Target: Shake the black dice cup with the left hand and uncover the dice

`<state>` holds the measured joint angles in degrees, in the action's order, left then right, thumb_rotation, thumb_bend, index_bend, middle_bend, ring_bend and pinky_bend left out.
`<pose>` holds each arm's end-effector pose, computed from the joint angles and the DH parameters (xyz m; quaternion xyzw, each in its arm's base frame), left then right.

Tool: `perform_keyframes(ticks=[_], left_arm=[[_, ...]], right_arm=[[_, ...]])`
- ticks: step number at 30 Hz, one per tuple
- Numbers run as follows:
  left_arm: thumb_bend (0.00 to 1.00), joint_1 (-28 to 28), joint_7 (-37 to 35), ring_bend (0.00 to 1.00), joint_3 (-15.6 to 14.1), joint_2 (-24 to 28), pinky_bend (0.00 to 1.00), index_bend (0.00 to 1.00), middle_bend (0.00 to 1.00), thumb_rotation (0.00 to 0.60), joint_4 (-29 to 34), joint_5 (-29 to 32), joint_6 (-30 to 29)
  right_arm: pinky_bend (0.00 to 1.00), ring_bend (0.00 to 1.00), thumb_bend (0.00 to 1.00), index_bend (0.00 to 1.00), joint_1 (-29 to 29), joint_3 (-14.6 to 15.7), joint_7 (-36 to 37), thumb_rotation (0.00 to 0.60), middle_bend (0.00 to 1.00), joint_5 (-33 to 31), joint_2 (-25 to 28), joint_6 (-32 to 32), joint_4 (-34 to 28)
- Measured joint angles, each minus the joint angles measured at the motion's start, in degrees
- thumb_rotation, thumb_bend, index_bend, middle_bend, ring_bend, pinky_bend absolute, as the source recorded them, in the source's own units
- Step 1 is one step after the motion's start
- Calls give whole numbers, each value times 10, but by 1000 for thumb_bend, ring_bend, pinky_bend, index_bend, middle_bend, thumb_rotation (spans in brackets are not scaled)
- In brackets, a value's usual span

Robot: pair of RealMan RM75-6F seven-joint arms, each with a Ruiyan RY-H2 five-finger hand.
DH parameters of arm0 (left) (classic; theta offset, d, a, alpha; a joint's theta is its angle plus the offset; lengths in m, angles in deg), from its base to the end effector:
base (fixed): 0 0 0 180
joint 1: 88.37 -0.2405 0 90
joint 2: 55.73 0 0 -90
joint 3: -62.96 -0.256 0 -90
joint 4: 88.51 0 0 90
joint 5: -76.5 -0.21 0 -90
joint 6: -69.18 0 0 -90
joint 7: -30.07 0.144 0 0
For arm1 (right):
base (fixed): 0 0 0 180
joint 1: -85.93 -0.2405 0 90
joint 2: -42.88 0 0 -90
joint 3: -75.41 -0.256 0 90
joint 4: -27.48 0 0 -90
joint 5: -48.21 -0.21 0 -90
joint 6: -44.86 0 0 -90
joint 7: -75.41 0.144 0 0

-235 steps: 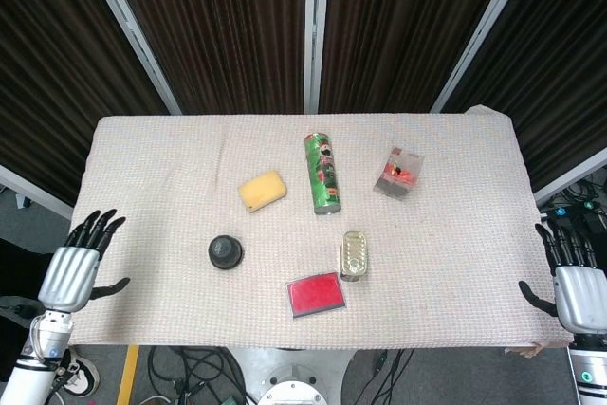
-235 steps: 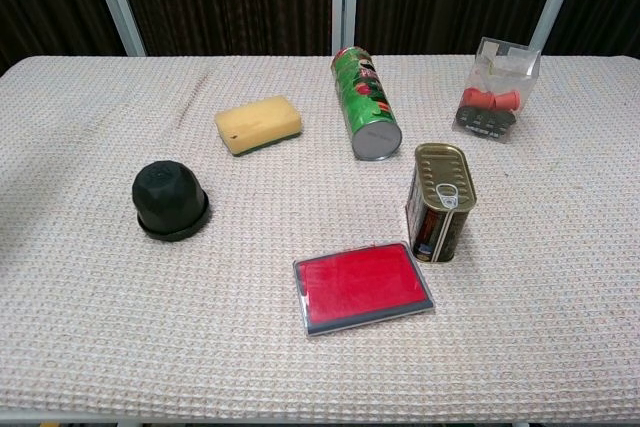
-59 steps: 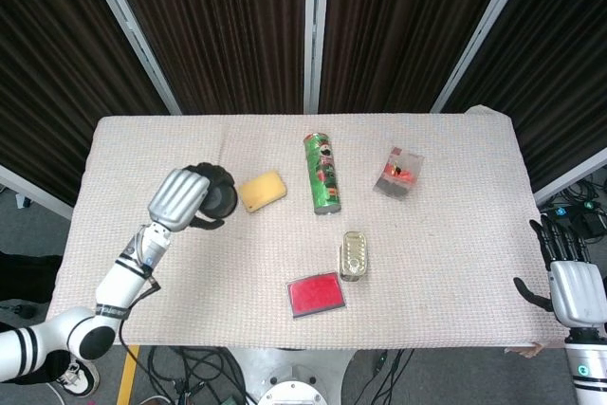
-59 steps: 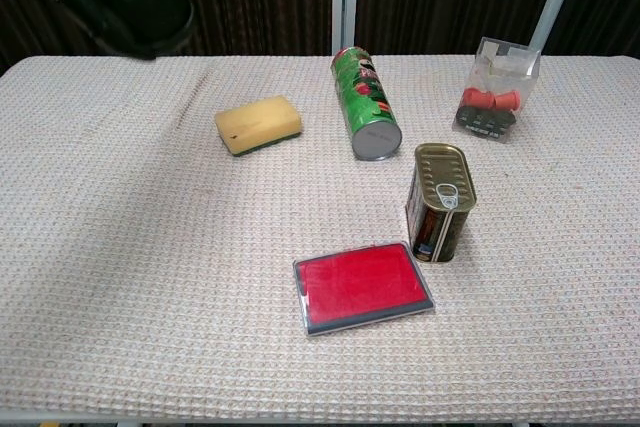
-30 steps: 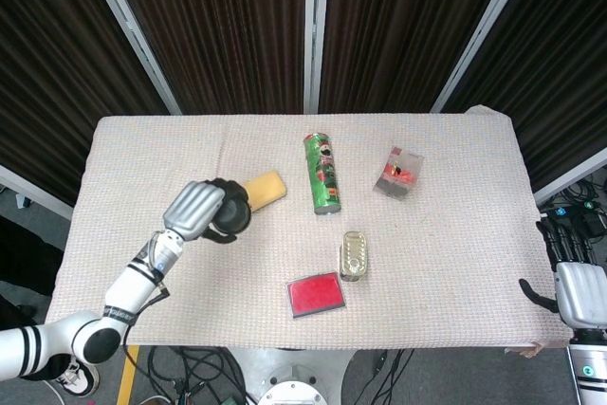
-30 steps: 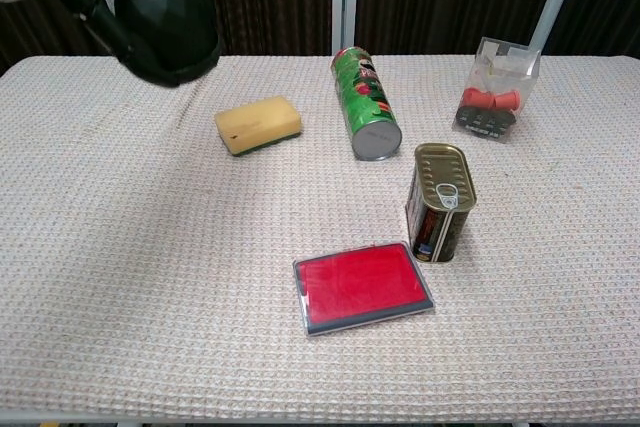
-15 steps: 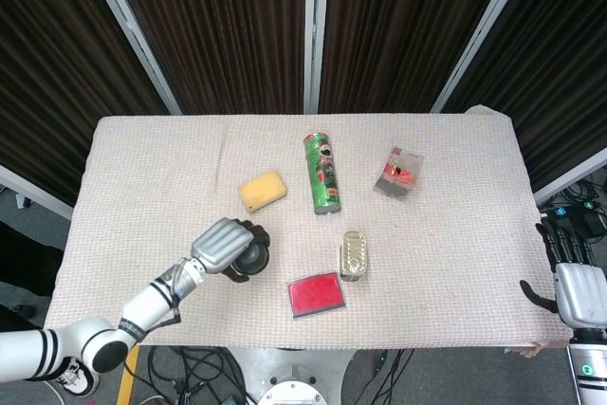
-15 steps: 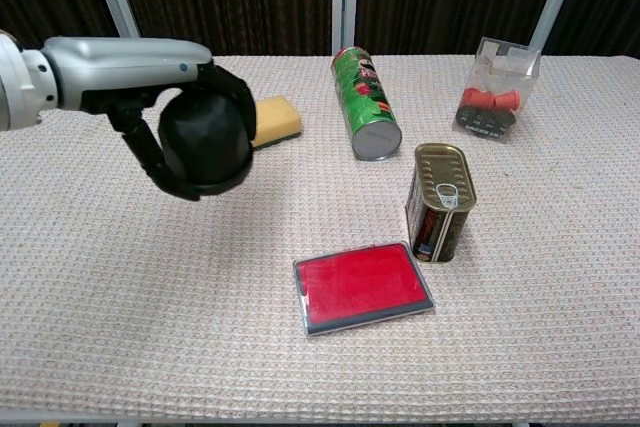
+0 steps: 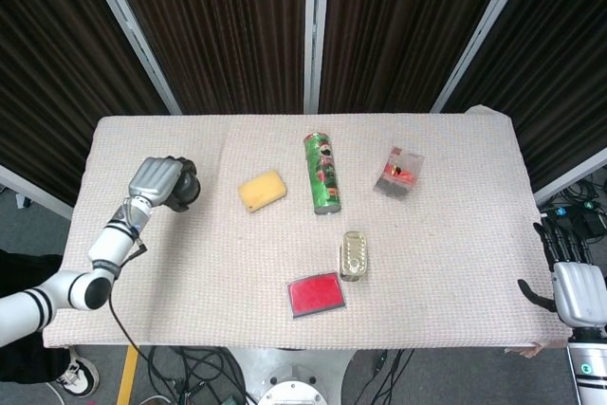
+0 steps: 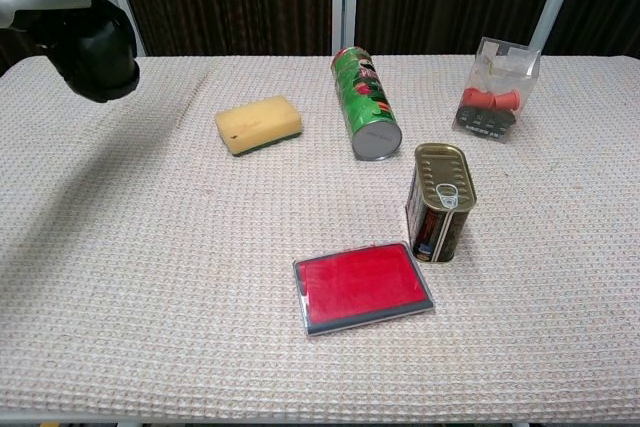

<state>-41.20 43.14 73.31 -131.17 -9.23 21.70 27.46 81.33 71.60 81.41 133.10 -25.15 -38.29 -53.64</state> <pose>-0.1951 0.4035 0.0597 -0.7318 -0.4093 -0.2894 0.4617 -0.3474 -0.1853 0.1570 0.5866 -0.3922 0.3745 0.6015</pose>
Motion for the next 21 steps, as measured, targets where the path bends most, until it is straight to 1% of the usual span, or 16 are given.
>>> perform_keyframes(ticks=[2, 5, 7, 9, 12, 14, 16, 18, 21], left_arm=[[257, -3, -1, 340, -9, 5, 439, 454, 538, 600, 29, -29, 1], [257, -7, -1, 343, -25, 11, 449, 454, 539, 600, 120, -95, -1], [257, -10, -3, 343, -28, 12, 452, 455, 540, 600, 199, -138, -5], [257, -10, -6, 343, -26, 13, 454, 458, 541, 600, 268, -157, -7], [257, -7, -8, 343, -20, 12, 449, 461, 541, 600, 322, -146, -7], [258, -5, -9, 342, -16, 10, 446, 461, 541, 600, 327, -130, -7], [258, -3, -11, 342, -11, 8, 444, 461, 541, 600, 307, -111, -8], [258, -3, -12, 342, -10, 8, 442, 460, 542, 600, 260, -101, -13], [258, -5, -10, 342, -14, 6, 442, 456, 541, 600, 176, -109, -24]], right_arm=[[0, 0, 134, 0, 1, 0, -1, 600, 0, 3, 2, -4, -3], [0, 0, 134, 0, 2, -1, 0, 600, 0, 1, 5, -7, -6], [0, 0, 134, 0, 2, -2, 0, 600, 0, -2, 5, -6, -6], [0, 0, 134, 0, 2, -3, 0, 600, 0, -5, 4, -2, -4], [0, 0, 134, 0, 0, -2, -2, 600, 0, -7, 0, 4, -2], [0, 0, 134, 0, 0, -1, -3, 600, 0, -7, -1, 5, 0], [0, 0, 134, 0, 0, -2, -3, 600, 0, -10, -2, 6, 2], [0, 0, 134, 0, -1, -3, -4, 600, 0, -13, -4, 10, 4], [0, 0, 134, 0, -2, 1, -5, 600, 0, -8, -5, 12, 4]])
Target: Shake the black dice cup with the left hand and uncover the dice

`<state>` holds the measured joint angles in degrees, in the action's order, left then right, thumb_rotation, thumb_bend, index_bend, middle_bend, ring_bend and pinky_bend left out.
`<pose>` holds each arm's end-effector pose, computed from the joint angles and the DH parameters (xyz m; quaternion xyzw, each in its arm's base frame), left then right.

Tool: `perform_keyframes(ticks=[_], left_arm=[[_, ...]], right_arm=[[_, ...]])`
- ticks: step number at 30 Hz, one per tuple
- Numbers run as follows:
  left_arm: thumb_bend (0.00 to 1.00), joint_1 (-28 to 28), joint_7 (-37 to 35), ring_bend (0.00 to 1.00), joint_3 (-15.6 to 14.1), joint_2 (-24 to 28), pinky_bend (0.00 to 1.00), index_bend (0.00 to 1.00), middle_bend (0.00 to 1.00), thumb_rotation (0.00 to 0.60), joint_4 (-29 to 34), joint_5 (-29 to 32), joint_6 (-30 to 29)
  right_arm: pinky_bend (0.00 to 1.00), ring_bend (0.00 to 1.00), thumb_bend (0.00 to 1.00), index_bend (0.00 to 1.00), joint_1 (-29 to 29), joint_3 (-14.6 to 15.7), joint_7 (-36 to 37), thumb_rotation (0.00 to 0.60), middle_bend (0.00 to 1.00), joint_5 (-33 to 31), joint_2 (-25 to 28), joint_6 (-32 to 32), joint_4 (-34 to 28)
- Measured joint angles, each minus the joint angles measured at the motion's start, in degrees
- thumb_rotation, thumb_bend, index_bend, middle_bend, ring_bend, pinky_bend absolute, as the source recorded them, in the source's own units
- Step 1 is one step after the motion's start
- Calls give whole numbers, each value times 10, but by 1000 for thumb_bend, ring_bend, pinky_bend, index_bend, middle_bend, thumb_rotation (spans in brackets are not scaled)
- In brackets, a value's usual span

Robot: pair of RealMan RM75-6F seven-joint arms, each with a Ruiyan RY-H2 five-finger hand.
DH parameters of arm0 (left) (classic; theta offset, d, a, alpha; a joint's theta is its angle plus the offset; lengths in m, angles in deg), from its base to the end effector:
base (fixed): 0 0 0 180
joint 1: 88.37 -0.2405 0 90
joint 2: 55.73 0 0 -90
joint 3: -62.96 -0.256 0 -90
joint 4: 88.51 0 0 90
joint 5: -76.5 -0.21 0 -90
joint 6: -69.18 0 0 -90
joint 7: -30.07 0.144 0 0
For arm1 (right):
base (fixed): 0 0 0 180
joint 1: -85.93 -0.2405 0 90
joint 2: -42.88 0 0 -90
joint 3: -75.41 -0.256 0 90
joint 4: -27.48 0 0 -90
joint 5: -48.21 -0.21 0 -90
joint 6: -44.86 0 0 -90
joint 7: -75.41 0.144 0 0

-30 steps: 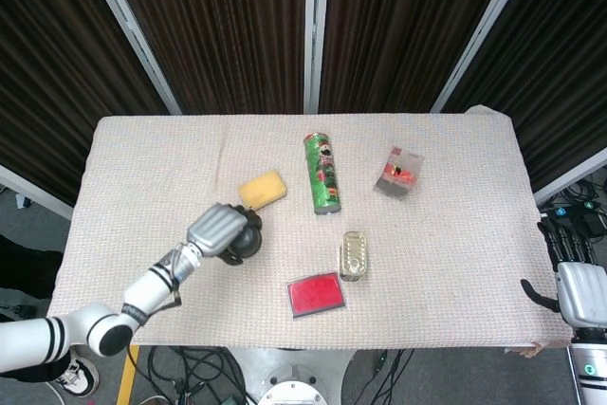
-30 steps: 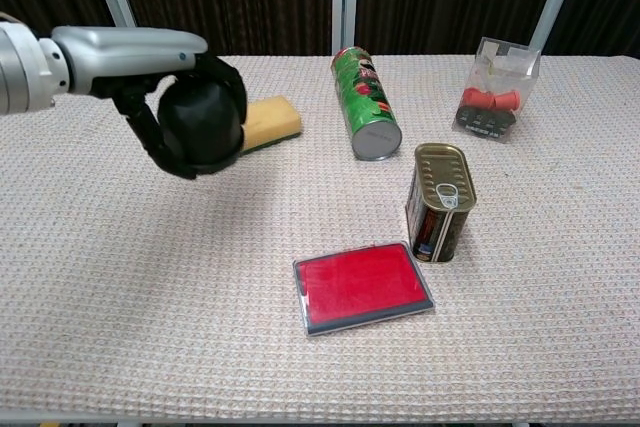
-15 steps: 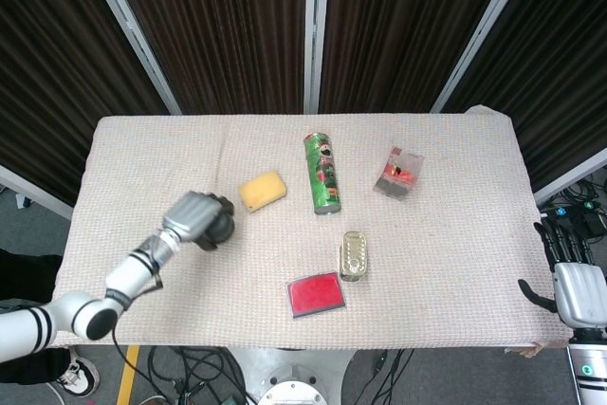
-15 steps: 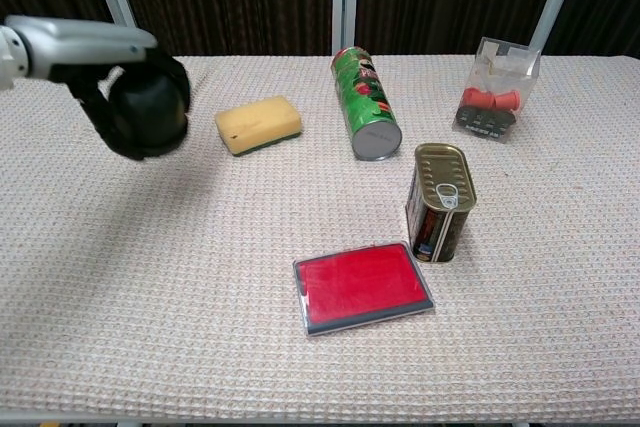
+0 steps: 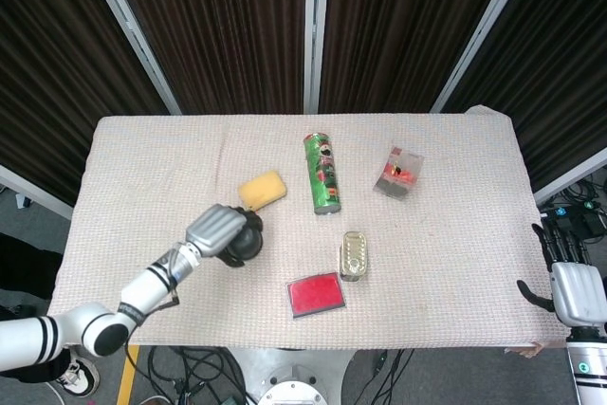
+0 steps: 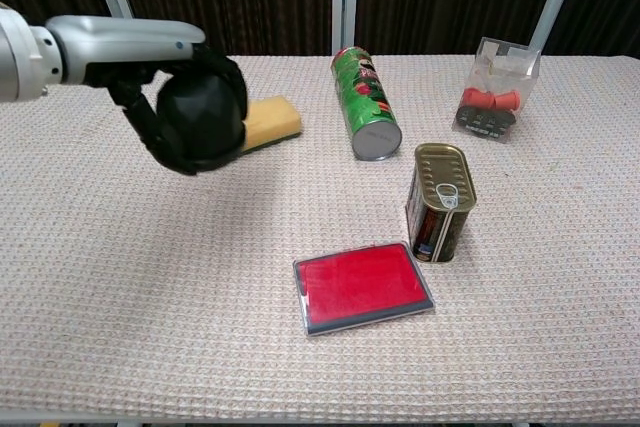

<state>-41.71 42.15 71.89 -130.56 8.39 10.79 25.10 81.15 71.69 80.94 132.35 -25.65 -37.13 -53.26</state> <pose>-0.1240 0.3343 0.0206 -0.7950 -0.3886 -0.3404 0.3180 -0.3505 -0.1860 0.1529 0.5874 -0.3989 0.3650 0.6021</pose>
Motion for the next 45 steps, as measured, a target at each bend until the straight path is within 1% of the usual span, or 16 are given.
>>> perform_keyframes(ticks=[3, 5, 8, 11, 14, 17, 20, 24, 27, 30, 32, 35, 38, 39, 42, 45], left_arm=[[257, -5, 4, 342, -13, -5, 443, 455, 541, 600, -54, -27, -14], [257, -9, 7, 342, -23, -8, 445, 454, 541, 600, -59, -51, -24], [257, -16, 13, 342, -41, -14, 445, 455, 541, 600, -22, -95, -45], [256, -21, 18, 342, -46, -19, 445, 455, 541, 600, 50, -124, -62], [256, -24, 24, 342, -40, -25, 444, 455, 541, 600, 104, -123, -76], [256, -24, 32, 342, -25, -34, 443, 455, 541, 600, 102, -104, -87], [256, -21, 42, 342, -6, -44, 443, 454, 541, 600, 44, -69, -91], [257, -12, 58, 342, 22, -60, 443, 454, 540, 600, -112, -2, -83], [256, -8, 66, 342, 34, -67, 443, 454, 539, 600, -218, 47, -76], [256, -8, 68, 342, 36, -70, 444, 454, 539, 600, -272, 61, -72], [256, -9, 66, 342, 33, -68, 445, 454, 540, 600, -276, 57, -69], [256, -12, 64, 342, 21, -64, 445, 454, 543, 600, -238, 37, -65], [257, -17, 63, 342, 4, -61, 445, 456, 546, 600, -144, 3, -66], [257, -18, 62, 342, 0, -60, 444, 457, 547, 600, -98, -9, -68], [256, -21, 59, 342, -3, -57, 441, 461, 546, 600, 10, -23, -73], [256, -21, 60, 342, 0, -56, 440, 467, 540, 600, 70, -20, -76]], right_arm=[[0, 0, 134, 0, 1, 2, -1, 600, 0, 5, 0, -4, -1], [0, 0, 134, 0, 1, 2, -1, 600, 0, 5, 1, -5, -2], [0, 0, 134, 0, 1, 2, 0, 600, 0, 4, 0, -2, 0], [0, 0, 134, 0, -1, 2, 1, 600, 0, 1, -2, 4, 4], [0, 0, 134, 0, -2, 2, 2, 600, 0, -1, -4, 7, 6], [0, 0, 134, 0, -2, 1, 1, 600, 0, -2, -3, 6, 4], [0, 0, 134, 0, -1, 0, 1, 600, 0, -4, 0, 4, 2], [0, 0, 133, 0, 0, 0, 1, 600, 0, -4, 1, 3, 0], [0, 0, 134, 0, -1, 0, 1, 600, 0, -5, 0, 6, 1], [0, 0, 134, 0, -3, 2, -2, 600, 0, -4, -3, 11, 2], [0, 0, 134, 0, -3, 3, -3, 600, 0, -2, -4, 10, 2], [0, 0, 134, 0, -2, 3, -4, 600, 0, -1, -3, 8, 1], [0, 0, 134, 0, -1, 3, -1, 600, 0, -1, -2, 6, 0], [0, 0, 134, 0, -1, 2, -1, 600, 0, -2, -1, 6, 1], [0, 0, 134, 0, -2, 1, 1, 600, 0, -6, -1, 9, 3], [0, 0, 134, 0, -3, 1, 0, 600, 0, -7, -4, 14, 5]])
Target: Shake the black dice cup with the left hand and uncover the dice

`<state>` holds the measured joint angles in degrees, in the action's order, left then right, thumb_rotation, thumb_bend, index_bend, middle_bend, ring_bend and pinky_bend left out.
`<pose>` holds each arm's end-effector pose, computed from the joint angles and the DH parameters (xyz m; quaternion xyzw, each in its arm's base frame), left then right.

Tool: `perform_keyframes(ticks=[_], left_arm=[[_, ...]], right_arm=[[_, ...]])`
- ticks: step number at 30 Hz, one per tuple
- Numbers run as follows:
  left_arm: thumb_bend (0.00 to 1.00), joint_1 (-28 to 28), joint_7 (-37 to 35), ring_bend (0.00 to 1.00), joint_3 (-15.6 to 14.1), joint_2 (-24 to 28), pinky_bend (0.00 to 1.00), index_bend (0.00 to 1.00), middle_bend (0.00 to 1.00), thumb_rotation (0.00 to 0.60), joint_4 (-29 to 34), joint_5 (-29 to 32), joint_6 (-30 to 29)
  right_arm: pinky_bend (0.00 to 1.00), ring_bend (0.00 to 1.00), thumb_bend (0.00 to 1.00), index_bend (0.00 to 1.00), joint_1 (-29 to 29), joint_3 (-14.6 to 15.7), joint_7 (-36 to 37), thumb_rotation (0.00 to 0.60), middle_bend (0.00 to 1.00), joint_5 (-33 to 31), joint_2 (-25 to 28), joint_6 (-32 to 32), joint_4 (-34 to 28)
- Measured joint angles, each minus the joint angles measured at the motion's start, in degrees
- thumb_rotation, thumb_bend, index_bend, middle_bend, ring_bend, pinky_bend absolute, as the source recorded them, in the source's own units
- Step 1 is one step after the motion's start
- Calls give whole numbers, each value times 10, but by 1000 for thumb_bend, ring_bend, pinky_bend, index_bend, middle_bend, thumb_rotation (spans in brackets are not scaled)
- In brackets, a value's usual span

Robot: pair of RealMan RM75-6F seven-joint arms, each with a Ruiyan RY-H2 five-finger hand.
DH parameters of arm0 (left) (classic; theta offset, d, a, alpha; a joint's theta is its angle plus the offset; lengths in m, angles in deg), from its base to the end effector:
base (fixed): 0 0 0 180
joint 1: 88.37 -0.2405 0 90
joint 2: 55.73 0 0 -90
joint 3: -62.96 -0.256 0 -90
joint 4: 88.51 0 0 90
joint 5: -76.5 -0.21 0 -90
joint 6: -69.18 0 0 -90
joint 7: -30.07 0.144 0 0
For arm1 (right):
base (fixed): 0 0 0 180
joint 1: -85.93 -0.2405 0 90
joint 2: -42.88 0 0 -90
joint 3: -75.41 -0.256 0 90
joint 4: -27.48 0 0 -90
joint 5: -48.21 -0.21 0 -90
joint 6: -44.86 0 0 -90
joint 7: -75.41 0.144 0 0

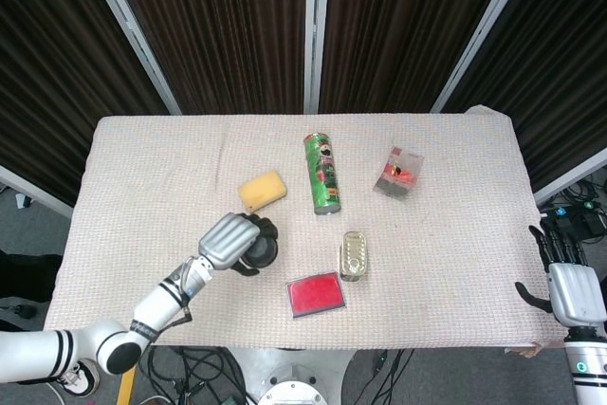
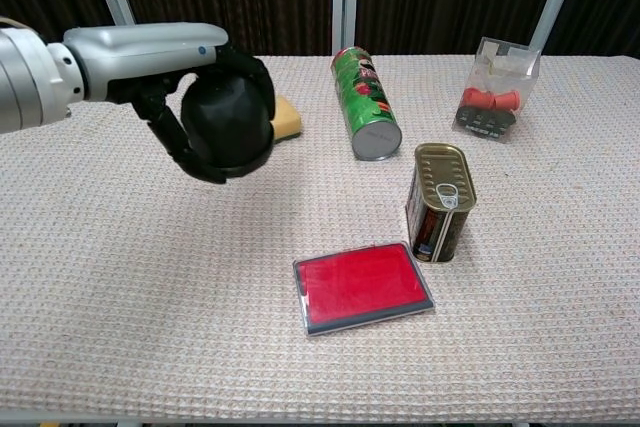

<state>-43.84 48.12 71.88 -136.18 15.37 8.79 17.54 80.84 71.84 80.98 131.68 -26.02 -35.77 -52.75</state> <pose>-0.0869 0.2957 0.0008 -0.7858 -0.3790 -0.3986 0.2828 -0.3539 -0.1872 0.1492 0.5887 -0.4073 0.3564 0.6004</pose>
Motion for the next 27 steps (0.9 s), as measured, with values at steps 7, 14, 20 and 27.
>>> perform_keyframes(ticks=[7, 14, 20, 27], left_arm=[[257, 12, 22, 342, 20, -12, 430, 467, 536, 600, -80, 64, 6], [256, 21, 47, 342, 29, -21, 429, 468, 536, 600, -325, 111, 6], [257, 33, 55, 343, 34, -20, 433, 470, 538, 600, -346, 118, 12], [257, 45, 54, 351, 36, -18, 442, 473, 546, 600, -109, 99, 10]], right_arm=[[0, 0, 134, 0, 0, -1, 1, 600, 0, -3, 0, 0, 1], [0, 0, 134, 0, -1, 1, 5, 600, 0, -3, -3, 6, 7], [0, 0, 134, 0, -1, -1, 4, 600, 0, -3, -3, 3, 7], [0, 0, 134, 0, 0, 0, 10, 600, 0, -1, -2, 2, 8]])
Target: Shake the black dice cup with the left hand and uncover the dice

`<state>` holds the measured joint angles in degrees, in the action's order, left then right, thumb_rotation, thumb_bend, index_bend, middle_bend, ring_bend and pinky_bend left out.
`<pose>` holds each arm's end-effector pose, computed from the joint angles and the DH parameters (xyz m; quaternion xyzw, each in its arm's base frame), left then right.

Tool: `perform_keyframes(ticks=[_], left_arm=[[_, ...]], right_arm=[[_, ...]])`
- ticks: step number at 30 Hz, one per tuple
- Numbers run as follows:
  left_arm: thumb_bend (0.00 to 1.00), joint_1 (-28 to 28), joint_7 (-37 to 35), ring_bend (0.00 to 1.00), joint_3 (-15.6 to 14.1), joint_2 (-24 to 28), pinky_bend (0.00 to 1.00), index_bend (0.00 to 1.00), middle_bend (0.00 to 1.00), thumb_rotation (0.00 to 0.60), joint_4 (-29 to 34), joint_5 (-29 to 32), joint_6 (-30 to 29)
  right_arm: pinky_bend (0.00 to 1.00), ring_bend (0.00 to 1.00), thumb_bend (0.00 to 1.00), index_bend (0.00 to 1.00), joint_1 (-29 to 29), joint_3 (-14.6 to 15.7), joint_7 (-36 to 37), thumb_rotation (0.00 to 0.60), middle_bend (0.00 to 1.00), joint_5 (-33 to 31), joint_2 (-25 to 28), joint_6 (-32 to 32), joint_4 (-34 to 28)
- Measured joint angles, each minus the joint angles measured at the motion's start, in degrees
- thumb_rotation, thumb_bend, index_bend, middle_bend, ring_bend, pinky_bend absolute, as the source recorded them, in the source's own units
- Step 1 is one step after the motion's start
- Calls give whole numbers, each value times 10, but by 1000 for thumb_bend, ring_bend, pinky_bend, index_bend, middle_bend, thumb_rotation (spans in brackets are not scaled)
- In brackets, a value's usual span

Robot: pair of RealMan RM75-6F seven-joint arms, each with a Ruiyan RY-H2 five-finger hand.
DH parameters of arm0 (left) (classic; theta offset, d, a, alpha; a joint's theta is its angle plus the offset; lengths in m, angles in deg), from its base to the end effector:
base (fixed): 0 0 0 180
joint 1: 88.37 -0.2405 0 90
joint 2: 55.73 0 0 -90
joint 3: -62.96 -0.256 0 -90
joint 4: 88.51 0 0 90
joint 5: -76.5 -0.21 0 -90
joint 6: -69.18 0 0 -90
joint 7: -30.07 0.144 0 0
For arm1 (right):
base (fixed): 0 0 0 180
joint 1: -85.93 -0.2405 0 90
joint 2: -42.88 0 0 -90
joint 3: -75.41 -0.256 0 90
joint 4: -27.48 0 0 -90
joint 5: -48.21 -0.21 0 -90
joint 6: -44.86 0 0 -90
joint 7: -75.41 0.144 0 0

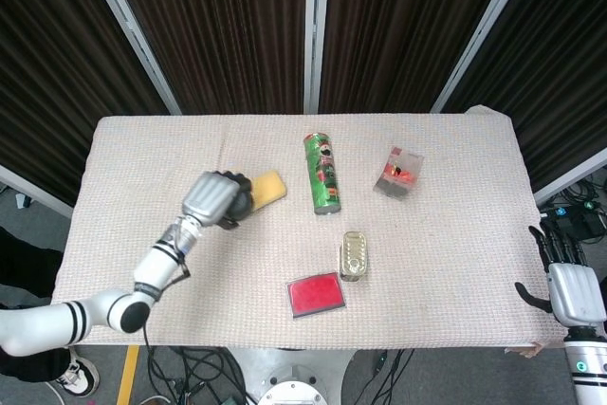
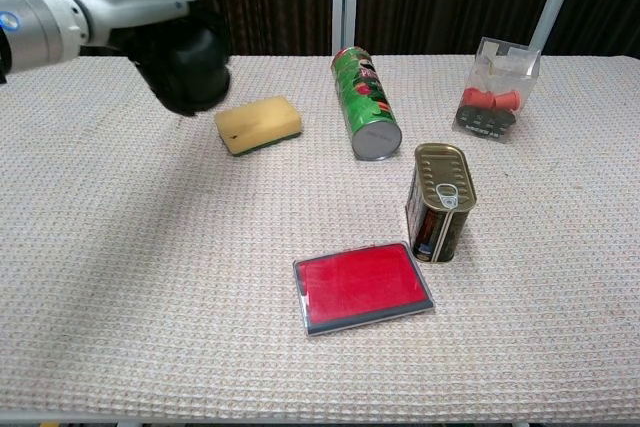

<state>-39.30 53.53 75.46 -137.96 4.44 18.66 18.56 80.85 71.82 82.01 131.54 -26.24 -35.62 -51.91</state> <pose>-0.0998 0.3559 0.0071 -0.7706 -0.3567 -0.3695 0.3775 -0.3569 -0.1873 0.1496 0.5858 -0.4107 0.3576 0.6003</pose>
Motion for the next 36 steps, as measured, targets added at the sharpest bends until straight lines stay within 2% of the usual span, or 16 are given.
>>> perform_keyframes(ticks=[3, 6, 13, 18, 23, 31, 33, 36], left_arm=[[257, -4, -5, 351, -5, 7, 441, 474, 546, 600, 84, -1, -7], [258, -20, -20, 352, -16, 23, 441, 479, 546, 600, 111, 0, -21], [257, -104, -96, 352, -51, 89, 438, 481, 548, 600, 31, -21, -86], [257, -120, -118, 352, -57, 115, 438, 481, 548, 600, 12, -45, -96], [258, -87, -112, 352, -40, 91, 438, 481, 548, 600, -3, -42, -60], [257, 11, -80, 352, 7, -29, 444, 481, 548, 600, -19, -28, -5], [257, 15, -70, 352, 5, -38, 444, 481, 548, 600, -21, -22, -5], [258, -6, -71, 352, -10, -12, 440, 482, 548, 600, -26, -9, -10]], right_arm=[[0, 0, 134, 0, 0, 0, 3, 600, 0, -3, -1, 3, 4], [0, 0, 134, 0, -2, 0, 3, 600, 0, -3, -4, 7, 7], [0, 0, 134, 0, -6, 4, 0, 600, 0, 0, -9, 15, 9], [0, 0, 134, 0, -4, 3, 2, 600, 0, -1, -7, 11, 9], [0, 0, 134, 0, -3, 1, 6, 600, 0, -5, -6, 11, 11], [0, 0, 134, 0, -2, 0, 7, 600, 0, -8, -5, 11, 11], [0, 0, 133, 0, -1, 0, 12, 600, 0, -8, -5, 10, 13], [0, 0, 134, 0, -2, 0, 18, 600, 0, -10, -7, 16, 21]])
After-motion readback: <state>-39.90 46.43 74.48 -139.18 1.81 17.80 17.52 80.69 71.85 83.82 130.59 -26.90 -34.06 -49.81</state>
